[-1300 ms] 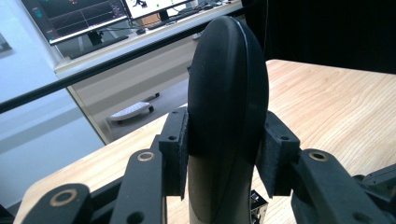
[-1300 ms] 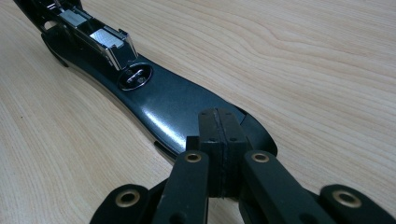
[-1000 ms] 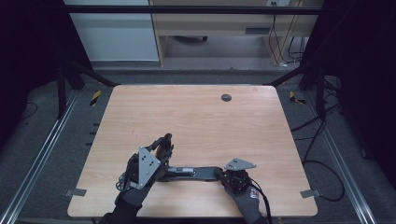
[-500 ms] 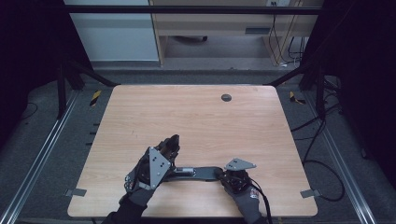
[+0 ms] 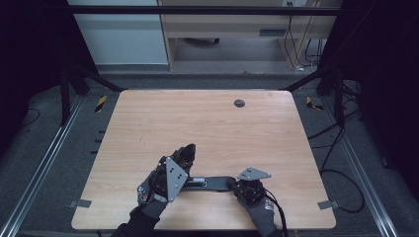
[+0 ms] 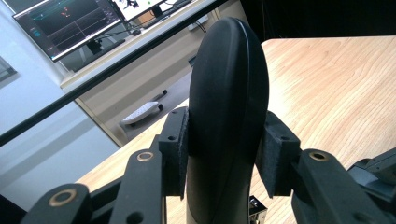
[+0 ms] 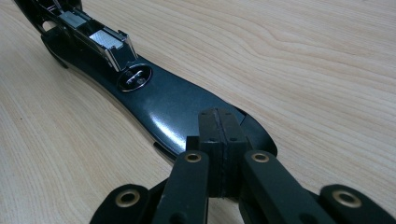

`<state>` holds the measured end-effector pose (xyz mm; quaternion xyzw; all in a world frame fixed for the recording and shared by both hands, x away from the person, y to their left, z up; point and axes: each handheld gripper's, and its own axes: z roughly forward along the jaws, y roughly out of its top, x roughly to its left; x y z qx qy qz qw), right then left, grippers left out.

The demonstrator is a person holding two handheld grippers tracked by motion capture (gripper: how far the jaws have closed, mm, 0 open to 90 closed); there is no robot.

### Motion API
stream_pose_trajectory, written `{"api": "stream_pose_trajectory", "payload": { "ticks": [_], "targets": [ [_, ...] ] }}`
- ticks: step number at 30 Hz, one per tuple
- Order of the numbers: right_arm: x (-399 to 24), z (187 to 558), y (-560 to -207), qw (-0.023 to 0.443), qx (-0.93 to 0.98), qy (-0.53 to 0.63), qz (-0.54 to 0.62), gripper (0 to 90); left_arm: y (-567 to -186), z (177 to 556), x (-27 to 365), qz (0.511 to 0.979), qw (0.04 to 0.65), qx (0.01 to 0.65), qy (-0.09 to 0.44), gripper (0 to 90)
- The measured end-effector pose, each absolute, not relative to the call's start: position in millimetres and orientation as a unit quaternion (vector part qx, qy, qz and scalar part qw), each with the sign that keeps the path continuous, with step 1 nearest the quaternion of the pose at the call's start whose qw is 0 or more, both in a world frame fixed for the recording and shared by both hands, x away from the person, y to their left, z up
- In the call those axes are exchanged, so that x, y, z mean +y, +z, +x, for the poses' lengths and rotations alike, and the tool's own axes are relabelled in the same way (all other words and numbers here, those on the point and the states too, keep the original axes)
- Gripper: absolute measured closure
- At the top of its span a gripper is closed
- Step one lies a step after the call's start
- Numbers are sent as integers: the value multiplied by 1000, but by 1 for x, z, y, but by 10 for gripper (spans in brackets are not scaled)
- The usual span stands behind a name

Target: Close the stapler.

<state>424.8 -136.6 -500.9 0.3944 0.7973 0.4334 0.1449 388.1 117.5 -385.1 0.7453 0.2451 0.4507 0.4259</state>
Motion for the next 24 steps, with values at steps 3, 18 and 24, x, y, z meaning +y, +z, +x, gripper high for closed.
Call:
{"api": "stream_pose_trajectory", "payload": {
  "ticks": [3,18,24],
  "targets": [
    [-137,425,-501,144,798,434,394,900,-386,388,114,747,421,241,455,583],
    [-138,425,-501,141,797,435,394,900,-398,387,89,762,385,208,478,579],
    [-138,426,-501,141,798,435,394,900,-401,387,83,767,373,200,482,577]
  ]
}}
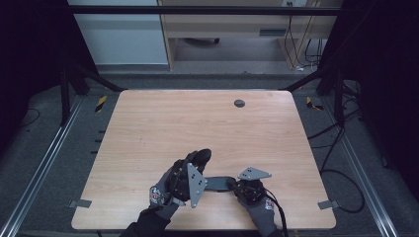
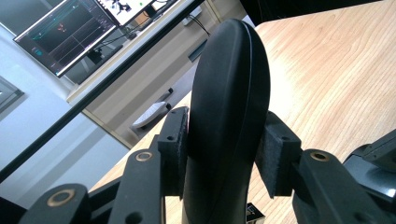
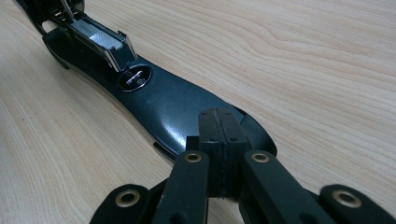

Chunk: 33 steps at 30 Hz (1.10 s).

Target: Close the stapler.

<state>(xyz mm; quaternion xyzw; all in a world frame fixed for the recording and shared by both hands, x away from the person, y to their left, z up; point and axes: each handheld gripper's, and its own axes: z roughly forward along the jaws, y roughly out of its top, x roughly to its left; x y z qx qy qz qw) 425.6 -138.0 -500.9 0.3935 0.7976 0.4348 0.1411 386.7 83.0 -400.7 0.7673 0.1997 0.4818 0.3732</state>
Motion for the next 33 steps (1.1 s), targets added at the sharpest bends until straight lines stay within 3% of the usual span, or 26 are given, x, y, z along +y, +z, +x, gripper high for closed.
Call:
{"api": "stream_pose_trajectory", "payload": {
  "ticks": [33],
  "targets": [
    [-139,425,-501,142,793,438,398,900,-420,387,57,781,331,159,505,572]
  ]
}}
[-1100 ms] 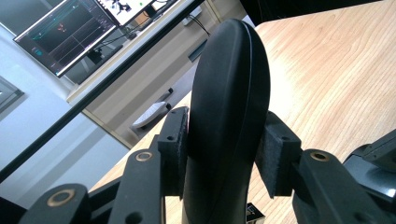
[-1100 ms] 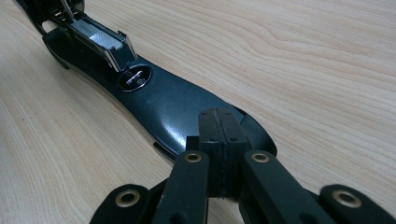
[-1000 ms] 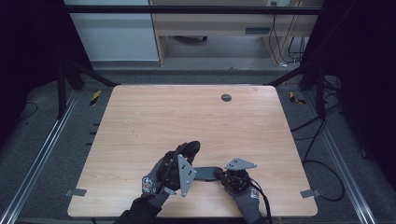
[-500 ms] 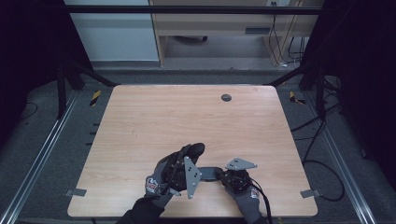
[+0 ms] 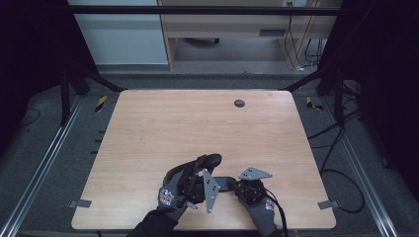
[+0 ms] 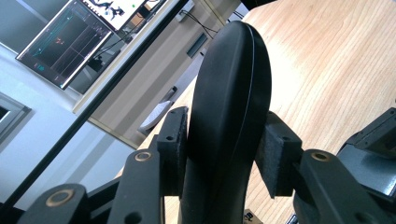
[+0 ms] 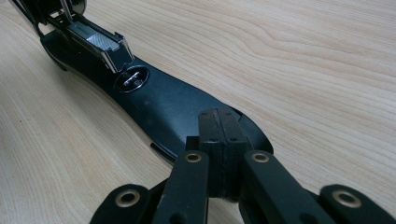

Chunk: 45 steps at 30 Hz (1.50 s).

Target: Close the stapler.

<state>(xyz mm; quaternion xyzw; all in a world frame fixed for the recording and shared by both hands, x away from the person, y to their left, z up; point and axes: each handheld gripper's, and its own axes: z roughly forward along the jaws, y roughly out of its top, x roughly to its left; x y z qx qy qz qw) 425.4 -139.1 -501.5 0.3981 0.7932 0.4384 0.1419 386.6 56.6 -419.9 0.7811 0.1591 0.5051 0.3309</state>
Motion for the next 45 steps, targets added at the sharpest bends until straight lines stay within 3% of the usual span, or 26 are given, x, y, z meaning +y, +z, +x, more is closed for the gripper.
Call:
{"api": "stream_pose_trajectory", "payload": {
  "ticks": [45],
  "targets": [
    [-152,429,-502,144,787,435,413,900,-458,384,23,803,247,86,536,566]
  ]
}}
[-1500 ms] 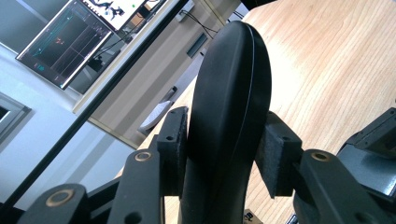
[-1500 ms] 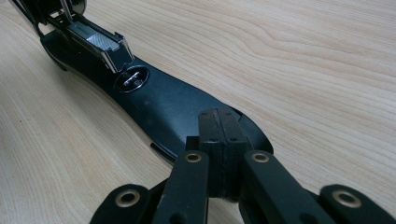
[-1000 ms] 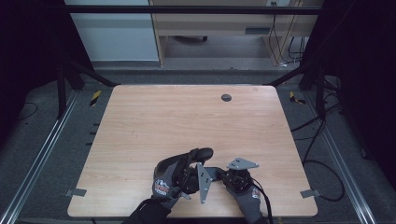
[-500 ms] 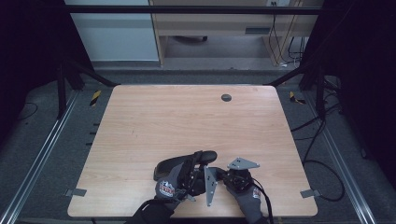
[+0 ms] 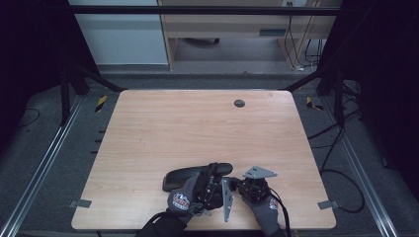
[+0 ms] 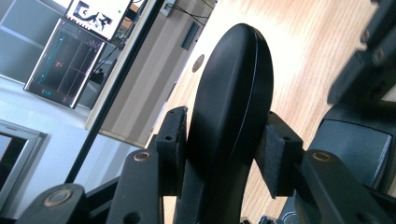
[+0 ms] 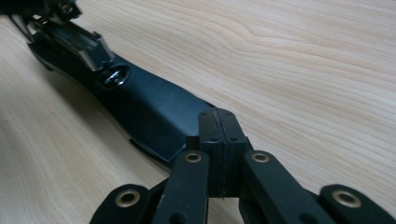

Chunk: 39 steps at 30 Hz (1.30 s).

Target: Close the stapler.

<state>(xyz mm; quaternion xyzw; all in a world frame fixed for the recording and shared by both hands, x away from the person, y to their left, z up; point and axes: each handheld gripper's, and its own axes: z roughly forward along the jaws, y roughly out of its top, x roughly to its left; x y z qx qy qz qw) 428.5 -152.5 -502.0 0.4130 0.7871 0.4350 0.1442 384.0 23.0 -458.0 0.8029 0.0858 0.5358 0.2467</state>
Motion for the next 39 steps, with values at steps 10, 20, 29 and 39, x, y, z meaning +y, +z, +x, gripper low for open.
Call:
{"api": "stream_pose_trajectory", "payload": {
  "ticks": [10,20,29,39],
  "targets": [
    [-164,431,-501,156,779,437,423,900,-467,384,17,809,226,69,538,562],
    [-174,431,-499,163,770,437,436,900,-473,384,14,815,212,56,537,556],
    [-179,432,-499,168,765,435,443,893,-471,385,14,824,218,58,520,531],
    [-182,432,-498,178,761,442,441,795,-451,377,18,830,269,75,482,393]
  ]
}}
